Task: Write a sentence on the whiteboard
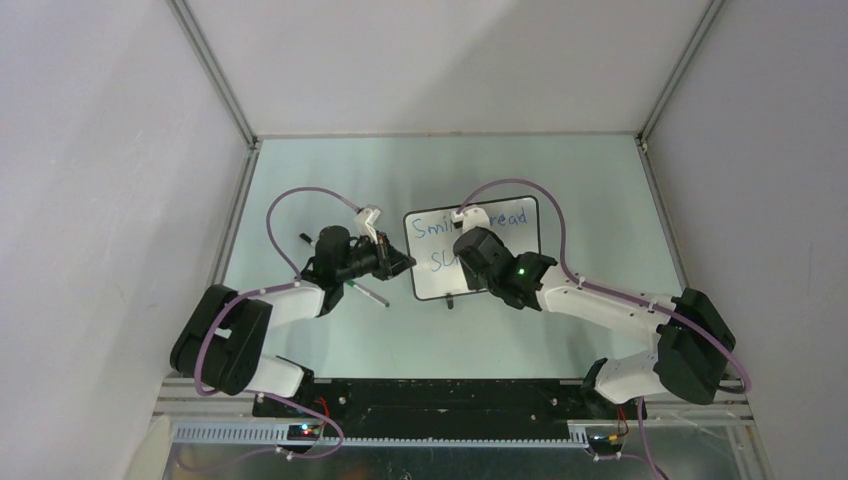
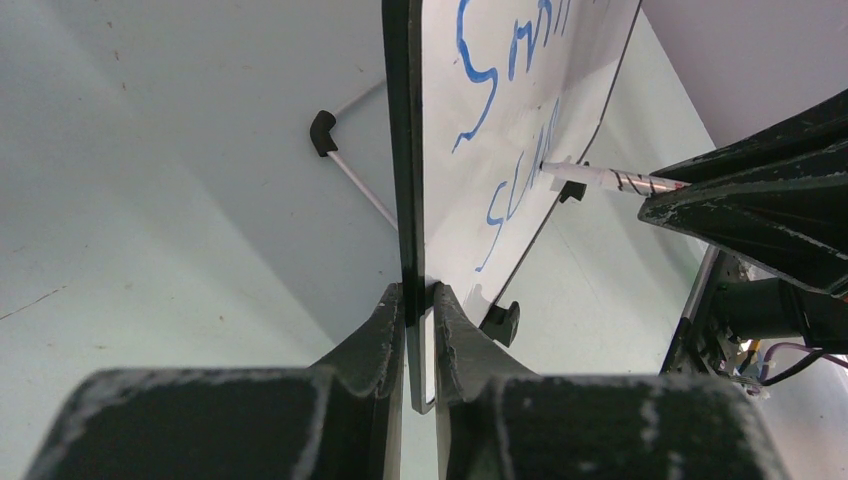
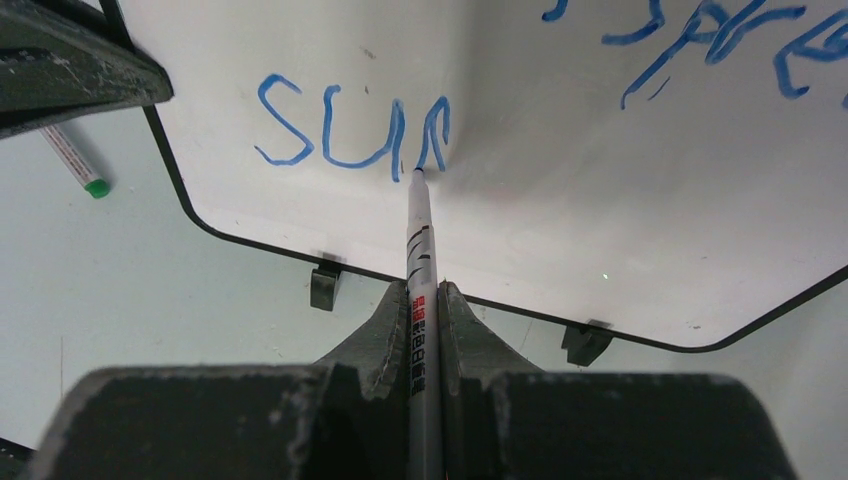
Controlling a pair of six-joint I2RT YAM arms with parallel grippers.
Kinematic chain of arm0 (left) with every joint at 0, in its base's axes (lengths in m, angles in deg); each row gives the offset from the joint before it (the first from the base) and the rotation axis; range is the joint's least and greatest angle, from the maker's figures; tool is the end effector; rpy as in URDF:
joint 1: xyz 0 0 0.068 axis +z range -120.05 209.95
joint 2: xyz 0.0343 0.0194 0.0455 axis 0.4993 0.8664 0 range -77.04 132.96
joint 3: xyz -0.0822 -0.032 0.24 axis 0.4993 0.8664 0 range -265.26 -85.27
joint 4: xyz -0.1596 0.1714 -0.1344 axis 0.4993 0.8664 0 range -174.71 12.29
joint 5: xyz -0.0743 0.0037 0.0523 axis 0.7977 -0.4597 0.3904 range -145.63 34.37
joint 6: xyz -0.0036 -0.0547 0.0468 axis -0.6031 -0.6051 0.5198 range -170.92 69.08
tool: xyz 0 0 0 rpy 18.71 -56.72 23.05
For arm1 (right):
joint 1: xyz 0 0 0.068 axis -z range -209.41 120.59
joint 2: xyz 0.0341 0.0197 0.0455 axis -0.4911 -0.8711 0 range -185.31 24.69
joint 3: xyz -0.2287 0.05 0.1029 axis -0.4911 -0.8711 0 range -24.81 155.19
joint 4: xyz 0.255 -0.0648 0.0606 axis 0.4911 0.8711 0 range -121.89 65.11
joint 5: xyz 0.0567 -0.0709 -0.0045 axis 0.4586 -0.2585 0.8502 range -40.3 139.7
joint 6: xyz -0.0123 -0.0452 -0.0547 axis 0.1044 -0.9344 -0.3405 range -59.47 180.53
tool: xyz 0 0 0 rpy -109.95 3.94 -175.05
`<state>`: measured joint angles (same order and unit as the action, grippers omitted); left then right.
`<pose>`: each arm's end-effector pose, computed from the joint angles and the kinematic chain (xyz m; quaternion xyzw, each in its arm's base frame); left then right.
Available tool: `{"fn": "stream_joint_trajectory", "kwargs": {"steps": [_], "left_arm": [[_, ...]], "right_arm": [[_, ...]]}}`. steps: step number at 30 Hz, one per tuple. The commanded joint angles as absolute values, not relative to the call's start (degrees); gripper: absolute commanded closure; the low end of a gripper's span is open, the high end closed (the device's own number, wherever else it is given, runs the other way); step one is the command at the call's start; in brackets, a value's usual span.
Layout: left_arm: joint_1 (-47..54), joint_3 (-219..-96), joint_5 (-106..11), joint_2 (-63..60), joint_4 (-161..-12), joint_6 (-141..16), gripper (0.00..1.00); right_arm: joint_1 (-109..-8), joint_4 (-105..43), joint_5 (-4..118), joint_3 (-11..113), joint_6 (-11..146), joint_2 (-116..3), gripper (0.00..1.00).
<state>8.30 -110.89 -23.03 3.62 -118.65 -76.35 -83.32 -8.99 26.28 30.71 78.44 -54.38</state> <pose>0.2584 -0.1370 0.1379 0.1326 0.7962 -0.4291 0.4053 0.2070 0.2438 0.2157 -0.2093 0.8881 0.0603 0.4048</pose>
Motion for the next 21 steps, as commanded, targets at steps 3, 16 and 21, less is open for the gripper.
{"fn": "stream_joint_trajectory", "kwargs": {"steps": [3, 16, 21], "left_arm": [[7.60, -111.81, -24.18, 2.86, -116.19, -73.93, 0.94], [7.46, -111.90, -24.31, 2.87, -116.02, -73.85, 0.94], [7.48, -111.90, -24.34, 2.93, -115.92, -73.77, 0.94]], "right_arm": [[-82.11, -10.46, 25.52, 35.22, 76.68, -55.30, 1.00], [-80.41, -9.93, 25.69, 37.22, 75.96, -55.64, 1.00], [-79.15, -8.87, 25.37, 37.24, 76.46, -55.15, 1.00]]}}
